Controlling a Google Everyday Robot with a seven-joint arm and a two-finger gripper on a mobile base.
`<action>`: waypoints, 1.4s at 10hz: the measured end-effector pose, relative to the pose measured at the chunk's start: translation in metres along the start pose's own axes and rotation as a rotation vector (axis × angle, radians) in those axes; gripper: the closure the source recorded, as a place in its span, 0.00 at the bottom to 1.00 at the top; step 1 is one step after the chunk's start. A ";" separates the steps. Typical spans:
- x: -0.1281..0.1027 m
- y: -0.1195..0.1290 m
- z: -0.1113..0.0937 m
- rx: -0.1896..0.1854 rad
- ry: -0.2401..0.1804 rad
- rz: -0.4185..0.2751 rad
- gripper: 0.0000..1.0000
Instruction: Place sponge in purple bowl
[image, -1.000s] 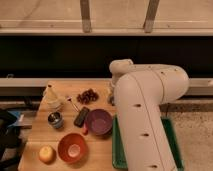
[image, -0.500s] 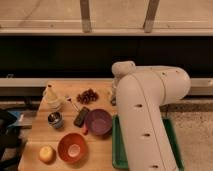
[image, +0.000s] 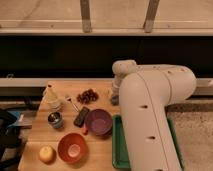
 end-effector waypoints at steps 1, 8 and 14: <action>-0.002 0.004 -0.012 -0.006 -0.015 -0.008 1.00; 0.024 0.095 -0.097 0.007 -0.081 -0.229 1.00; 0.055 0.128 -0.104 -0.047 -0.058 -0.308 1.00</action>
